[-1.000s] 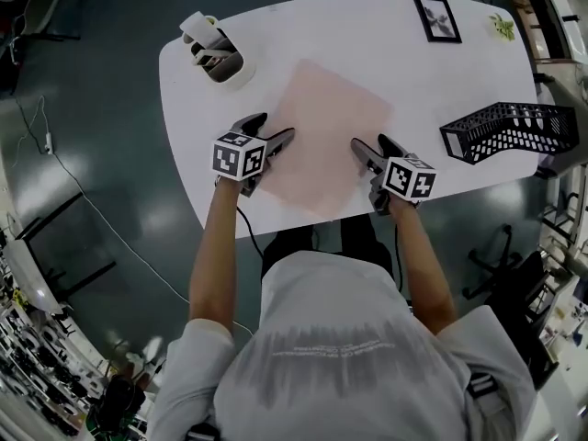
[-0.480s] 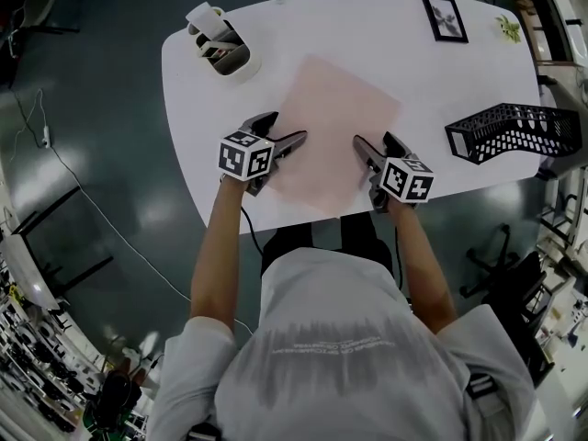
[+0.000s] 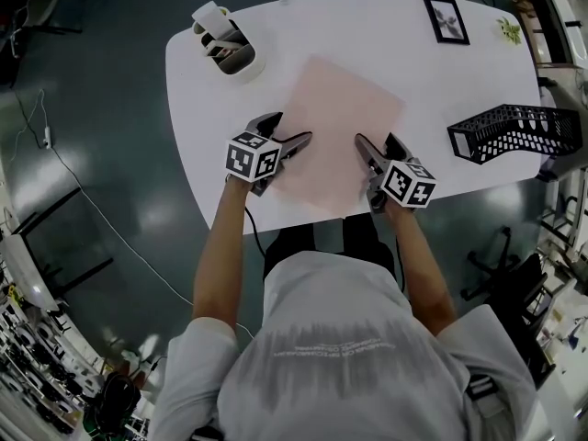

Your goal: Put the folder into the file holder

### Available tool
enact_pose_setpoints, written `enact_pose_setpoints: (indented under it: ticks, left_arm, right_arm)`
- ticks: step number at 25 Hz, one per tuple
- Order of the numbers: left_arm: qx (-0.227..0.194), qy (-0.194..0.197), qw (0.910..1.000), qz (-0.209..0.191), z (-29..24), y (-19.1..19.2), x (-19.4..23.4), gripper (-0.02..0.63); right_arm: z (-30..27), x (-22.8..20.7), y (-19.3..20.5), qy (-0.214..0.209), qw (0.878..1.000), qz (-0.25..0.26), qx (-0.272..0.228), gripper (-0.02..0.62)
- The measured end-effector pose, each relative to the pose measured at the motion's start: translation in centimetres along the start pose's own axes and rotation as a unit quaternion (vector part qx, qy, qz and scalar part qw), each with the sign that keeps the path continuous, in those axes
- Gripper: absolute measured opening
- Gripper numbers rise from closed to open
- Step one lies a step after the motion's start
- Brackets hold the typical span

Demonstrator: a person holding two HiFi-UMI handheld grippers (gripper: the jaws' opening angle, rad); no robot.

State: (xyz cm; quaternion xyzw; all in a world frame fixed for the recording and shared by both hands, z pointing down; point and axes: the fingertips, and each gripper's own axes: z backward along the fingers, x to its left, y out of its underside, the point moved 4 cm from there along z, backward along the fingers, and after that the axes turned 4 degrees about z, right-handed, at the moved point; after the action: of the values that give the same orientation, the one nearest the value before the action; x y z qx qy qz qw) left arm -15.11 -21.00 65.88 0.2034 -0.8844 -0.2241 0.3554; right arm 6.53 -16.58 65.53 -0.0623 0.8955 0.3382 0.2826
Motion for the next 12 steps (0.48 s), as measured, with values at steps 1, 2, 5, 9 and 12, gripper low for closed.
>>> enact_pose_setpoints:
  ticks: [1,2,5,9,12]
  left_arm:
    - [-0.001,0.001,1.0000,0.001,0.0,0.0,0.0,0.370]
    - [-0.001,0.002,1.0000,0.001,0.0,-0.1,0.0,0.371]
    - [-0.002,0.003,1.0000,0.003,0.0,-0.1,0.0,0.373]
    - [-0.007,-0.001,0.9999,0.009,0.2,-0.2,0.1,0.374]
    - [-0.007,-0.001,0.9999,0.008,0.2,-0.1,0.1,0.376]
  right_arm:
    - [0.2,0.1,-0.1,-0.002,1.000,-0.002,-0.013,0.385]
    - [0.4,0.2,-0.2,-0.004,1.000,-0.012,-0.026,0.385]
    - [0.8,0.3,-0.7,-0.017,0.996,-0.062,-0.062,0.388]
    - [1.3,0.0,-1.8,-0.045,0.982,-0.148,-0.105,0.390]
    - [1.4,-0.4,-2.1,-0.056,0.973,-0.191,-0.116,0.390]
